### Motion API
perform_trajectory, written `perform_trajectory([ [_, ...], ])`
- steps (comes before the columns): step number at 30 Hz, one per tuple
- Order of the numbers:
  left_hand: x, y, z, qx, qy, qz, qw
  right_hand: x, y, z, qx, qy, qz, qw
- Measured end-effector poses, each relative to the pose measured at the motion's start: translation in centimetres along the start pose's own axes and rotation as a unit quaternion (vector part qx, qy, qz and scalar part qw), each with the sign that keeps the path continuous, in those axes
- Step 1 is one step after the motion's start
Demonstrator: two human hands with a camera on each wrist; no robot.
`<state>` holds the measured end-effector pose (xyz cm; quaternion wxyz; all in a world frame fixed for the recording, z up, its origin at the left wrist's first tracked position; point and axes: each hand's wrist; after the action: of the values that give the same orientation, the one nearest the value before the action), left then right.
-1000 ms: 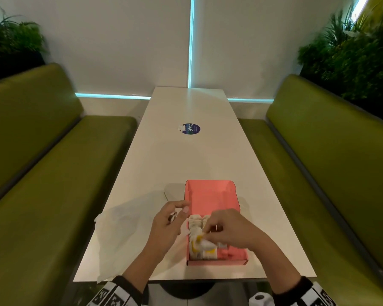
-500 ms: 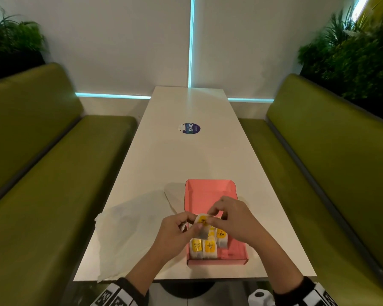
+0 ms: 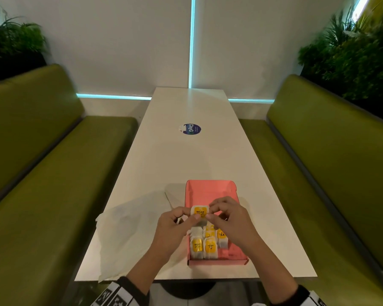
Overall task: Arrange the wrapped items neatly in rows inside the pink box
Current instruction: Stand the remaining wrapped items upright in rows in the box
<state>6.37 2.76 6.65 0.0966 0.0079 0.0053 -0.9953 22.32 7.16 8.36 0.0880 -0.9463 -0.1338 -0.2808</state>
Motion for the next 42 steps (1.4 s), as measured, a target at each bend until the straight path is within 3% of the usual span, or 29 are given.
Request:
perform_trajectory([
  [3, 0.3, -0.3, -0.6, -0.010, -0.032, 0.051, 0.998, 0.5, 0.2, -0.4, -0.005, -0.036, 0.008, 0.999],
  [8, 0.3, -0.2, -0.8, -0.066, -0.110, 0.095, 0.987, 1.2, 0.7, -1.5, -0.001, -0.073, -0.041, 0.996],
  [11, 0.0, 0.1, -0.9, -0.119, -0.110, 0.115, 0.980, 0.8, 0.6, -1.6, 0.001, 0.012, -0.035, 0.999],
  [15, -0.2, 0.4, -1.3, -0.204, -0.110, 0.095, 0.968, -0.1, 0.3, -1.0, 0.008, 0.160, -0.014, 0.987],
  [18, -0.1, 0.3, -1.6, -0.232, -0.107, 0.080, 0.963, -0.3, 0.2, -1.1, 0.016, 0.197, 0.003, 0.980],
  [22, -0.1, 0.4, -1.4, -0.224, -0.076, 0.047, 0.970, -0.3, 0.3, -1.2, 0.038, 0.179, 0.011, 0.983],
  [28, 0.0, 0.6, -0.7, -0.220, -0.053, 0.000, 0.974, 0.5, 0.6, -1.5, 0.033, 0.069, -0.021, 0.997],
  [36, -0.3, 0.8, -0.4, -0.157, -0.015, 0.028, 0.987, 0.9, 0.9, -1.9, -0.093, -0.093, -0.069, 0.989],
  [42, -0.9, 1.3, 0.1, -0.103, 0.047, 0.048, 0.992, 0.9, 1.0, -2.2, -0.090, -0.088, -0.075, 0.989],
])
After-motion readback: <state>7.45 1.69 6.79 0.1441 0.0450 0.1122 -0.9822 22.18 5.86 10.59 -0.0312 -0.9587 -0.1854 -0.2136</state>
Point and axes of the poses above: each hand's wrist, its own y-axis away from the middle knuckle, its own x-axis out of the back of the hand, z = x × y, and after that the axes turned 4 degrees about y, right-handed
